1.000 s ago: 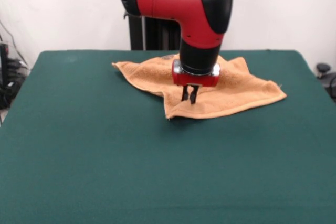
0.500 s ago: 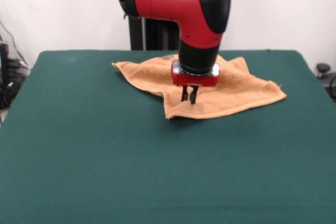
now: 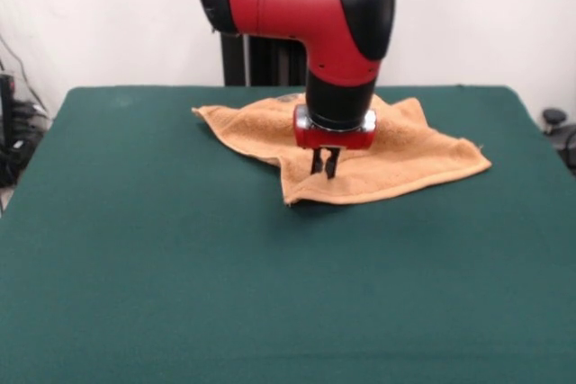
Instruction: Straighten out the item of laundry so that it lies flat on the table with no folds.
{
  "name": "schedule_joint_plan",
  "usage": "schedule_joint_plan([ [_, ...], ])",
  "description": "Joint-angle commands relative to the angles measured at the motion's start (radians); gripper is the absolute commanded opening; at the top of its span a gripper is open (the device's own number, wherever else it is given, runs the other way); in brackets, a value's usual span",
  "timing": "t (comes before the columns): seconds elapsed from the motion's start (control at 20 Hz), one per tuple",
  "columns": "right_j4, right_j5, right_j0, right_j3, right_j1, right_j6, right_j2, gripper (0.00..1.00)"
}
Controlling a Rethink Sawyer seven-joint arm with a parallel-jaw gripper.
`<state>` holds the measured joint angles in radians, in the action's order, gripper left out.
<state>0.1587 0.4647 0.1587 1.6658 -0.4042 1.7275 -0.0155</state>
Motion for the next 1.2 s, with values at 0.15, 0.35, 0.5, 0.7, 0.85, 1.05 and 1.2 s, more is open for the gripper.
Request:
schedule_joint_plan([
  [0.15, 0.053, -0.371, 0.036, -0.411, 0.388, 0.024, 0.181, 0.00],
  [0.35, 0.069, -0.282, 0.037, -0.478, 0.411, -0.007, 0.200, 0.00],
  [0.5, 0.082, -0.243, 0.042, -0.522, 0.430, -0.032, 0.219, 0.00],
  [0.7, 0.092, -0.159, 0.029, -0.588, 0.453, -0.029, 0.219, 0.00],
  [0.85, 0.101, -0.125, 0.016, -0.620, 0.461, -0.008, 0.211, 0.00],
  [1.05, 0.118, -0.112, 0.016, -0.643, 0.459, -0.018, 0.228, 0.00],
  [1.2, 0.141, -0.083, 0.006, -0.670, 0.453, -0.027, 0.230, 0.00],
])
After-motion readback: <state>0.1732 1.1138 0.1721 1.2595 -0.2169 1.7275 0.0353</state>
